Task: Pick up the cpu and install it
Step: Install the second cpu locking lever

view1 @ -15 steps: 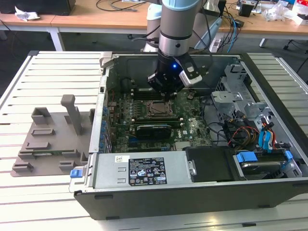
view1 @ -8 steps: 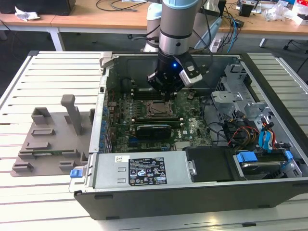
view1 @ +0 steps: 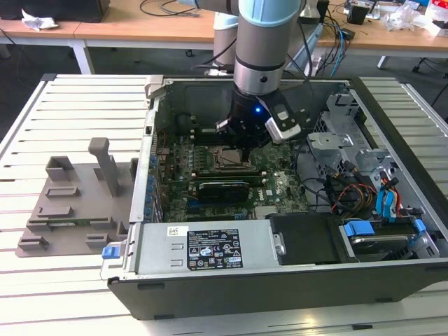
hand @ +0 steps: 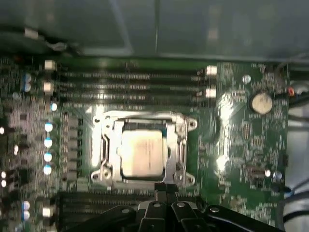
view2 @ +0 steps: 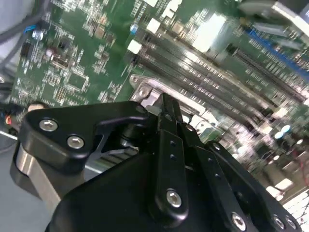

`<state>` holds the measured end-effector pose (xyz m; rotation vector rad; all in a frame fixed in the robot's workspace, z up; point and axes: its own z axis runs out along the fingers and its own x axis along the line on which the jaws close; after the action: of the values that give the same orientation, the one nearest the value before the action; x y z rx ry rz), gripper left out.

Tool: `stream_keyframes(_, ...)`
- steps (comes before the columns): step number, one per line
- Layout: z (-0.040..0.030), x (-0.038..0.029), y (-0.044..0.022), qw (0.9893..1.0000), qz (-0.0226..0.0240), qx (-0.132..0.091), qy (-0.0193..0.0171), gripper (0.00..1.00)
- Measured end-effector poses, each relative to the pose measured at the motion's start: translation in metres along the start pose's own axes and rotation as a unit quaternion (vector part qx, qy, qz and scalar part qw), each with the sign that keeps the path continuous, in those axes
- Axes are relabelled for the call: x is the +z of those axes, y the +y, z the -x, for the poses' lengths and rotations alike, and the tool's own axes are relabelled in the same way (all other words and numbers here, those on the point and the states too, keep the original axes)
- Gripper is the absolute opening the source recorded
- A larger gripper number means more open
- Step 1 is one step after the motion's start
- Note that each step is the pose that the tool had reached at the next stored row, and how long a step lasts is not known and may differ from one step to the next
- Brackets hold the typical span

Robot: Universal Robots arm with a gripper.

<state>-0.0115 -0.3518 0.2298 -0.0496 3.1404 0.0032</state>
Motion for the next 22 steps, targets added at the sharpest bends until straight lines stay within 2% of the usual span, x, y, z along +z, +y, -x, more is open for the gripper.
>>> stream_keyframes(2,-0.0044,0.0002,-0.0115,0.9996,0.0267,0.0,-0.0009,0.11)
stream_keyframes(4,-0.0076,0.0002,-0.0236,0.9995,0.0319,0.0,-0.0011,0.11)
stream_keyframes(5,-0.0114,0.0001,-0.0243,0.9989,0.047,0.0,-0.0016,0.11)
stream_keyframes(6,-0.0132,0.0002,-0.0244,0.9985,0.0554,0.0,-0.0019,0.11)
stream_keyframes(7,-0.0149,0.0002,-0.0245,0.9981,0.0615,0.0,-0.0021,0.11)
stream_keyframes(8,-0.0178,0.0008,-0.0252,0.9979,0.0647,0.0,-0.0022,0.11)
stream_keyframes(12,-0.0256,0.0064,-0.0278,0.9979,0.0648,0.0,-0.0022,0.11)
stream_keyframes(13,-0.0285,0.0123,-0.0277,0.9979,0.0648,0.0,-0.0022,0.11)
stream_keyframes(14,-0.0307,0.0149,-0.0277,0.9979,0.0648,0.0,-0.0022,0.11)
stream_keyframes(16,-0.0403,0.0185,-0.0274,0.9979,0.0648,0.0,-0.0022,0.11)
stream_keyframes(19,-0.0484,0.0203,-0.0271,0.9979,0.065,0.0,-0.0023,0.11)
stream_keyframes(22,-0.0633,0.0226,-0.0267,0.9977,0.0673,0.0,-0.0023,0.11)
